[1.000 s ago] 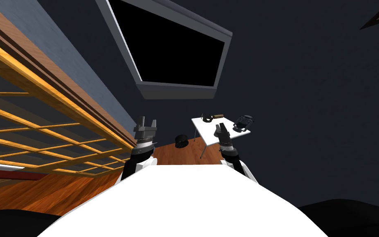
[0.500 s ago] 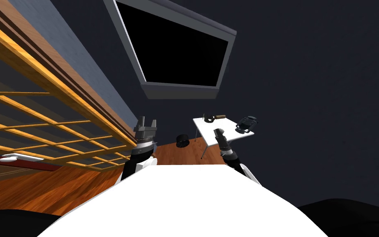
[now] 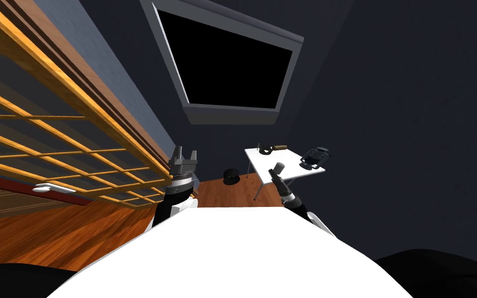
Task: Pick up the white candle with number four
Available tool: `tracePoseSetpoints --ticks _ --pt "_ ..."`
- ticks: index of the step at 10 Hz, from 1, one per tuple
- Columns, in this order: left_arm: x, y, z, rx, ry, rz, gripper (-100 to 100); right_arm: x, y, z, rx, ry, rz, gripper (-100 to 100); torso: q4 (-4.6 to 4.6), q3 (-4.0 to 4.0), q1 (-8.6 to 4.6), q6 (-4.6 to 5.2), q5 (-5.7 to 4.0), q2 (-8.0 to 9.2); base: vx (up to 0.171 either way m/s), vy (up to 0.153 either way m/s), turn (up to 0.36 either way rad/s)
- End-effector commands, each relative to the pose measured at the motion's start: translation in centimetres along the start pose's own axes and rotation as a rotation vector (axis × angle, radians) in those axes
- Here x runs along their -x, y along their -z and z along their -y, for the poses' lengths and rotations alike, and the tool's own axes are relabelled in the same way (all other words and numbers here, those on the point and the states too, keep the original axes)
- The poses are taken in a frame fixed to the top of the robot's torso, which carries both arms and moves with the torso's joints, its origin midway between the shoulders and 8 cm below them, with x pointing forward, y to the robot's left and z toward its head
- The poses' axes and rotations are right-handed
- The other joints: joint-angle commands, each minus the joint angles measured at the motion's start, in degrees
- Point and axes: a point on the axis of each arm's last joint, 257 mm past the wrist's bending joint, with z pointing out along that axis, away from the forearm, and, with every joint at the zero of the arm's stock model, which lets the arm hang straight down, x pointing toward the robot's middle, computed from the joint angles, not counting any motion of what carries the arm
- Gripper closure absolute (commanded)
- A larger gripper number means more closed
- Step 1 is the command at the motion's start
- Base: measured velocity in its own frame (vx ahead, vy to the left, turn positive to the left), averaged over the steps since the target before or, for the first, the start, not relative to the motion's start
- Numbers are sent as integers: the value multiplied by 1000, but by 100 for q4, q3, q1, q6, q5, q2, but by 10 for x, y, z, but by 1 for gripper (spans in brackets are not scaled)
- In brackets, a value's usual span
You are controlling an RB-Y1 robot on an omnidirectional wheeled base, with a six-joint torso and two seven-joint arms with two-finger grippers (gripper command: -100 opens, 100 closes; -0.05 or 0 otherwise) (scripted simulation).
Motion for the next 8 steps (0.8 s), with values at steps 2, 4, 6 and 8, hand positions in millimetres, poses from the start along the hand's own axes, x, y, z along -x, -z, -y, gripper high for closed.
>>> tracePoseSetpoints --ticks 2,4,6,8 --pt "0 0 0 0 0 0 0 -15 26 24 -58 14 -92 -100 0 0 0 1 0 -1 -12 3 86" --pt "0 0 0 0 0 0 0 -23 46 40 -97 26 -158 -100 0 -1 -1 2 0 -2 -11 2 74" --pt "0 0 0 0 0 0 0 -29 64 52 -128 42 -229 -100 0 -1 0 2 0 -2 -10 0 76" --pt "0 0 0 0 0 0 0 -33 88 69 -176 54 -292 -100 0 -1 -1 2 -1 -2 -11 0 84"
